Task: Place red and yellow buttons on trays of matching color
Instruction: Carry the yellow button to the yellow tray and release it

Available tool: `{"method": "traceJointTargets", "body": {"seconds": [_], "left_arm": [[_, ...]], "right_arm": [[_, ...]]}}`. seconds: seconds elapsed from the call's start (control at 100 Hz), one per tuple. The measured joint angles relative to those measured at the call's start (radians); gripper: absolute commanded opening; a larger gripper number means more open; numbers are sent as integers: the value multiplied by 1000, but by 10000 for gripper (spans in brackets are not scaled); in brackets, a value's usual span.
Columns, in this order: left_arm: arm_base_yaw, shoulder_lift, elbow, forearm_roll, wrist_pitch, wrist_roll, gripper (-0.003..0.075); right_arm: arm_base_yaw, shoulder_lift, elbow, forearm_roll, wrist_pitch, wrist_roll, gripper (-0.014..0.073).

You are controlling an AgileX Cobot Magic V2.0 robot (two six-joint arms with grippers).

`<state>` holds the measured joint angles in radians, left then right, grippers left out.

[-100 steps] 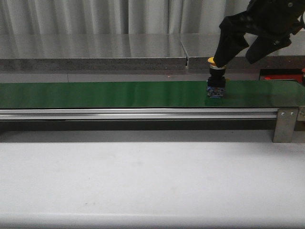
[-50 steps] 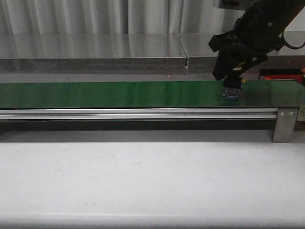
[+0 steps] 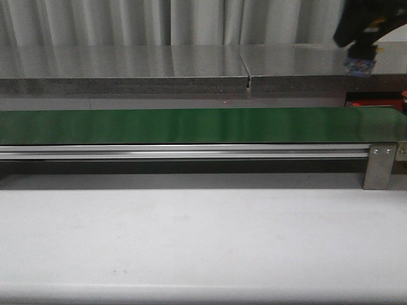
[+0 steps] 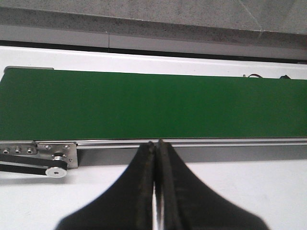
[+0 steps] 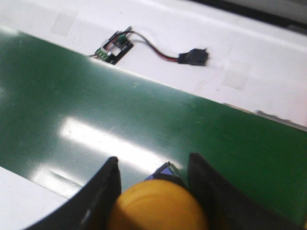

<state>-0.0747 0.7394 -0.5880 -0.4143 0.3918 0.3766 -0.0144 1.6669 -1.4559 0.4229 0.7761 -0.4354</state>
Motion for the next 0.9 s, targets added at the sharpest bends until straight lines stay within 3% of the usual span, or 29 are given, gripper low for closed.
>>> {"method": "traceJointTargets", "body": {"seconds": [0.28, 0.52, 0.9], "left_arm": [[0, 0, 0, 0, 0, 0, -19], [0, 0, 0, 0, 0, 0, -19], [0, 0, 0, 0, 0, 0, -19]], "right_arm": [[-284, -187, 153, -4, 3, 69, 155], [-507, -204, 268, -15, -42, 88, 155], [-541, -65, 316, 4, -247, 88, 155]]}}
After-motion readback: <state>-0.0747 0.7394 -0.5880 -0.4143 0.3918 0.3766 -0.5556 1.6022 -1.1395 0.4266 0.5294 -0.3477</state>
